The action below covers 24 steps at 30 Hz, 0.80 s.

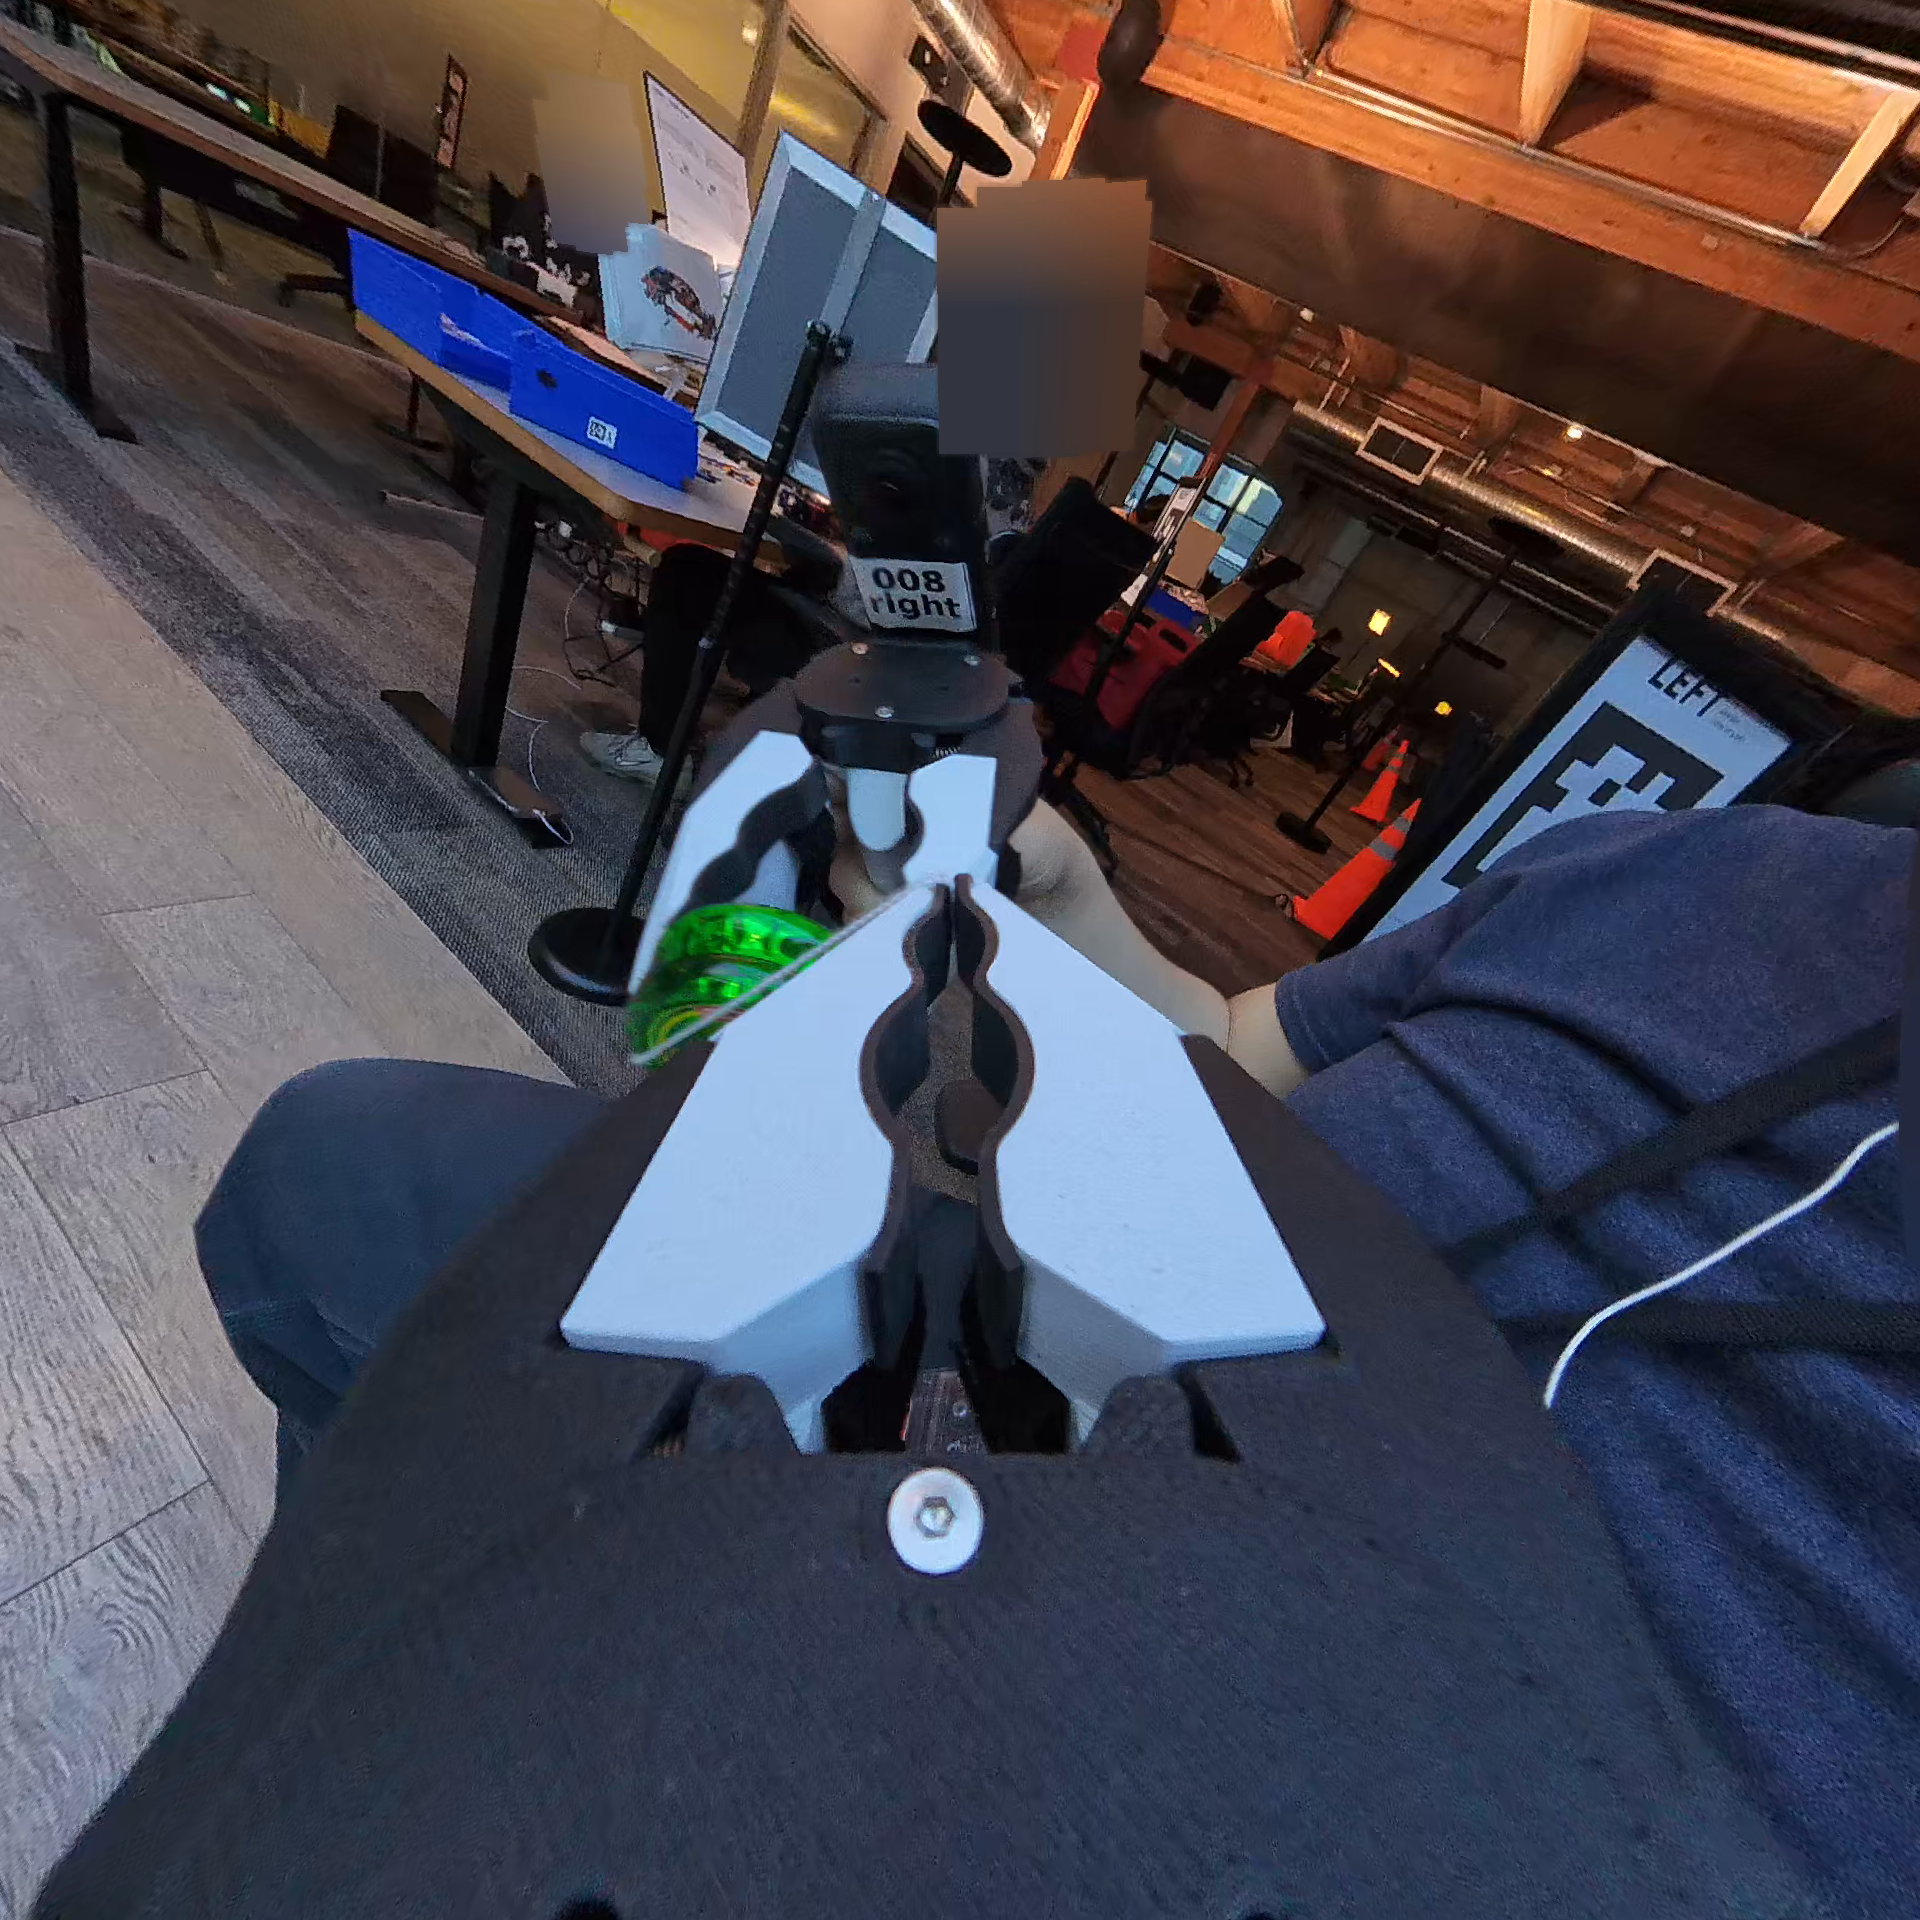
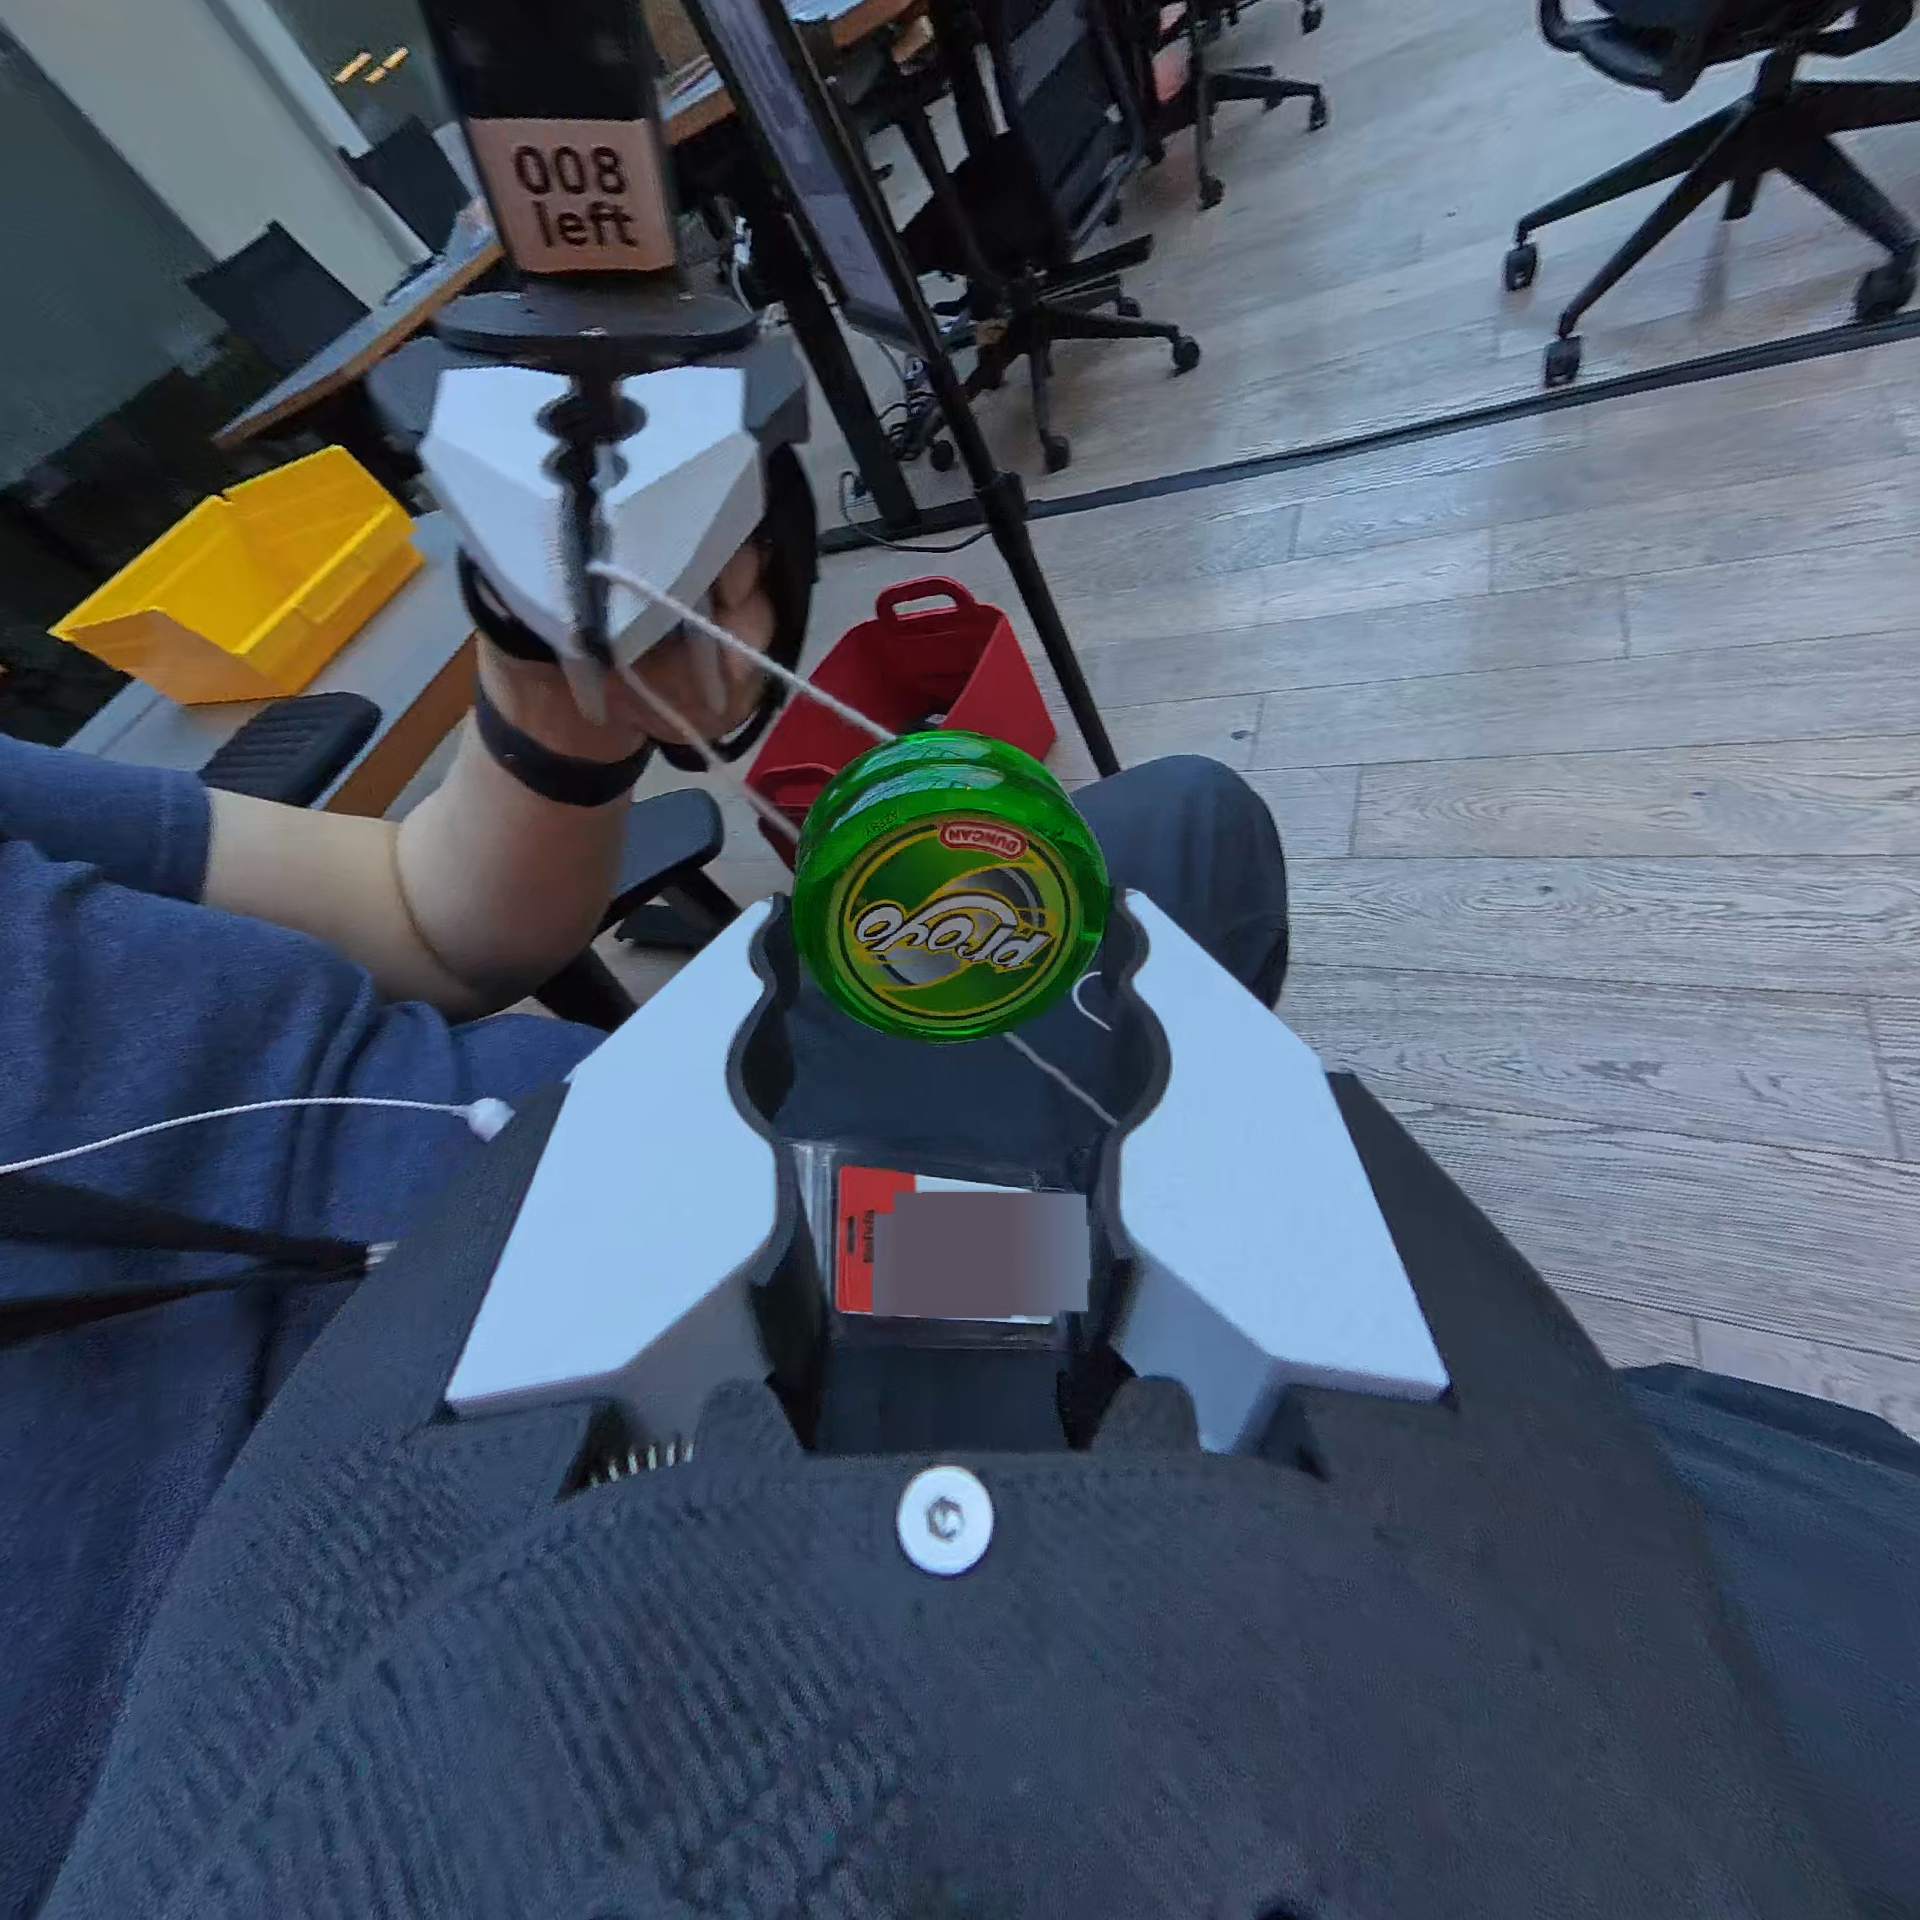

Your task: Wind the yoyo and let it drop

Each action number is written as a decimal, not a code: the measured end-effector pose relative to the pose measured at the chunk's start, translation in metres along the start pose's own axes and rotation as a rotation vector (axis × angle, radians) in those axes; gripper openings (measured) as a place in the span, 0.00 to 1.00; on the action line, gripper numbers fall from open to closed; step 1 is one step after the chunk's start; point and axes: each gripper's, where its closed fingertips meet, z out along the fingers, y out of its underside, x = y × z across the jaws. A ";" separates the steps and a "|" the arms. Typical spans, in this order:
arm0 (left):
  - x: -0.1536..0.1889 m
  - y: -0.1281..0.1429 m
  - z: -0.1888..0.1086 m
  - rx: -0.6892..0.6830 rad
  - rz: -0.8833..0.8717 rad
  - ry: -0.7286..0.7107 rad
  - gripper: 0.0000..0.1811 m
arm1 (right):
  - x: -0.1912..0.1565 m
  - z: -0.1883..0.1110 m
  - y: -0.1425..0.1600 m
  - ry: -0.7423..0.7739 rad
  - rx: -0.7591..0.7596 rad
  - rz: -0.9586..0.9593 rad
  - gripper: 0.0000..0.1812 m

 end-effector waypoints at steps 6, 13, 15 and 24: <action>-0.013 0.000 -0.008 -0.017 0.110 -0.181 0.00 | -0.007 0.002 -0.004 -0.015 0.010 -0.070 0.31; -0.034 -0.026 -0.043 0.111 -0.001 -0.167 0.00 | -0.051 0.001 0.009 -0.195 -0.035 -0.204 0.32; -0.023 -0.029 -0.042 0.111 0.023 -0.135 0.00 | -0.036 0.008 0.015 -0.097 -0.088 -0.199 0.32; 0.026 0.005 -0.021 0.042 -0.005 -0.003 0.00 | 0.013 -0.012 -0.031 0.122 0.183 -0.089 0.32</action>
